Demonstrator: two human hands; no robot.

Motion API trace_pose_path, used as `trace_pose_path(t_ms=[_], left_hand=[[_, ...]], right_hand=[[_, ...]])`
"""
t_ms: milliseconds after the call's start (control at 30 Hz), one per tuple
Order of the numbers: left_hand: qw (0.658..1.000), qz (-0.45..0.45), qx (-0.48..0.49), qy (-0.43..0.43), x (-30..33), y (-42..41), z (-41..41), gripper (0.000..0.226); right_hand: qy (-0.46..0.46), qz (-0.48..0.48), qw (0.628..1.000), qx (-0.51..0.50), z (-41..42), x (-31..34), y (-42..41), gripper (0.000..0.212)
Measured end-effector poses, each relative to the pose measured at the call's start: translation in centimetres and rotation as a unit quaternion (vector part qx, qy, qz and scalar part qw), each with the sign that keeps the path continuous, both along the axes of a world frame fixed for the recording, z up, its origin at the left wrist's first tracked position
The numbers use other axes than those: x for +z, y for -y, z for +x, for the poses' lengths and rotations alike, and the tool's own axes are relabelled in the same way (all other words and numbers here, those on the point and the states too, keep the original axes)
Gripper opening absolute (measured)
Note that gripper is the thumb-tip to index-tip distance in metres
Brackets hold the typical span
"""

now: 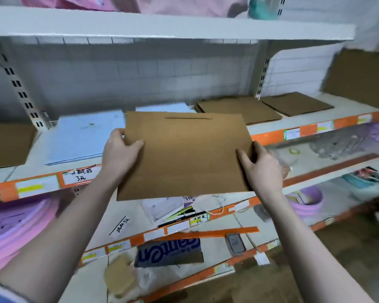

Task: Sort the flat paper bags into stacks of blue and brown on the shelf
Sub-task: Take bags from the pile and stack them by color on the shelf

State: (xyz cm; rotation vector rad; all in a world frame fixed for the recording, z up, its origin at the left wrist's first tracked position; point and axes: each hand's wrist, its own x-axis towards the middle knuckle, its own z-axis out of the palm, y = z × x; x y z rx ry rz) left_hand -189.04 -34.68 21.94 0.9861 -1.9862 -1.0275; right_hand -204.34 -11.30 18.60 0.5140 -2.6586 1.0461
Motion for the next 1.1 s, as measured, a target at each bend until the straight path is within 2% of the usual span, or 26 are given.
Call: trace_pose_path(t_ms=[200,367,567,767,967,1100], left_hand=[[0.999,-0.034,0.020,0.019,-0.8,-1.5,-8.9,0.057],[0.999,-0.037,0.029,-0.004,-1.3,-2.1,-18.1,0.060],[0.999,-0.025,0.026,-0.010,-0.8,-4.8,-29.0,0.057],[0.998,-0.024,0.053,-0.005,-0.8,-8.7,-36.6,0.055],[0.990,-0.042,0.125,0.044,-2.3,-15.1,-44.7,0.065],[0.979,-0.043,0.172,0.097,-3.3,-20.8,-50.9,0.066]], right_hand=[[0.008,0.042,0.999,-0.009,-9.0,0.5,-0.7,0.050],[0.005,0.083,0.996,-0.019,-18.9,1.5,-0.8,0.065],[0.006,0.096,0.995,-0.019,-29.2,2.3,-3.6,0.061],[-0.017,0.082,0.996,0.035,-38.1,1.5,-6.3,0.055],[-0.043,0.078,0.990,0.112,-48.0,0.5,-11.3,0.063],[-0.017,0.101,0.983,0.152,-55.2,0.9,-15.3,0.064]])
